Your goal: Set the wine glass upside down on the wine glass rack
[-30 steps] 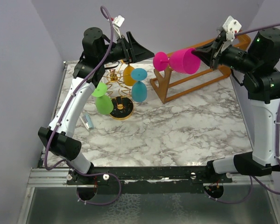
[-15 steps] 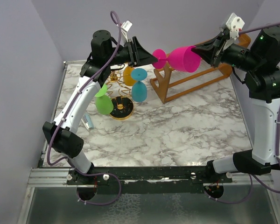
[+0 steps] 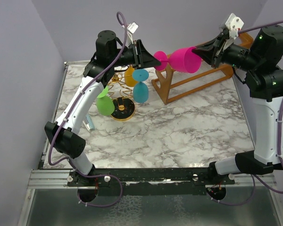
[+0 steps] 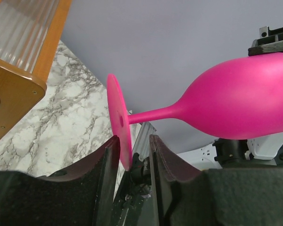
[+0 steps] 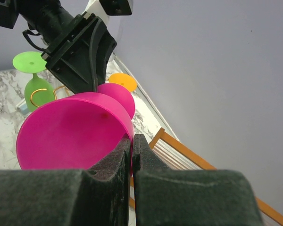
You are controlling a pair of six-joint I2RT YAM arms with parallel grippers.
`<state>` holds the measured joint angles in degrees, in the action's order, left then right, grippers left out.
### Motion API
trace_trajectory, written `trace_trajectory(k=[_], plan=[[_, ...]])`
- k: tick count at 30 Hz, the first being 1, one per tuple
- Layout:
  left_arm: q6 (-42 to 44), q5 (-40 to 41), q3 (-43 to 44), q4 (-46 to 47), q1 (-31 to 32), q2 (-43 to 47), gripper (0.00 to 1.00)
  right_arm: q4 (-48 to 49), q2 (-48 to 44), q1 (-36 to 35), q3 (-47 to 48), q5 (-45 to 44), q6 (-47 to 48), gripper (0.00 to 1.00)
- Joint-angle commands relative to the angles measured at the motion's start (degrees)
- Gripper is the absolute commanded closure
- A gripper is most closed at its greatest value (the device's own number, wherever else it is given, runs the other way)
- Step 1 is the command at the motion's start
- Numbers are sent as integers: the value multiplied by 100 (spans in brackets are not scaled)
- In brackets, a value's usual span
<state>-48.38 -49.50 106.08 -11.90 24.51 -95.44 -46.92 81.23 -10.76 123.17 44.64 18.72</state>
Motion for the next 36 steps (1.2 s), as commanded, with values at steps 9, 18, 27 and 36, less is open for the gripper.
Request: trace_trajectory(k=[9,18,27,36], plan=[[441,172,368,-282,25,-1,71,142,-65,23,-192,-33,66,99],[865,361,495,-506,32,-1,100,89,-134,22,-381,158,138,99],[2546,1113,1209,-1490,27,144,100,-143,-503,22,-779,58,461,54],[4458,1890,1714,-2488,21,408,100,-557,-905,30,-957,-93,890,14]])
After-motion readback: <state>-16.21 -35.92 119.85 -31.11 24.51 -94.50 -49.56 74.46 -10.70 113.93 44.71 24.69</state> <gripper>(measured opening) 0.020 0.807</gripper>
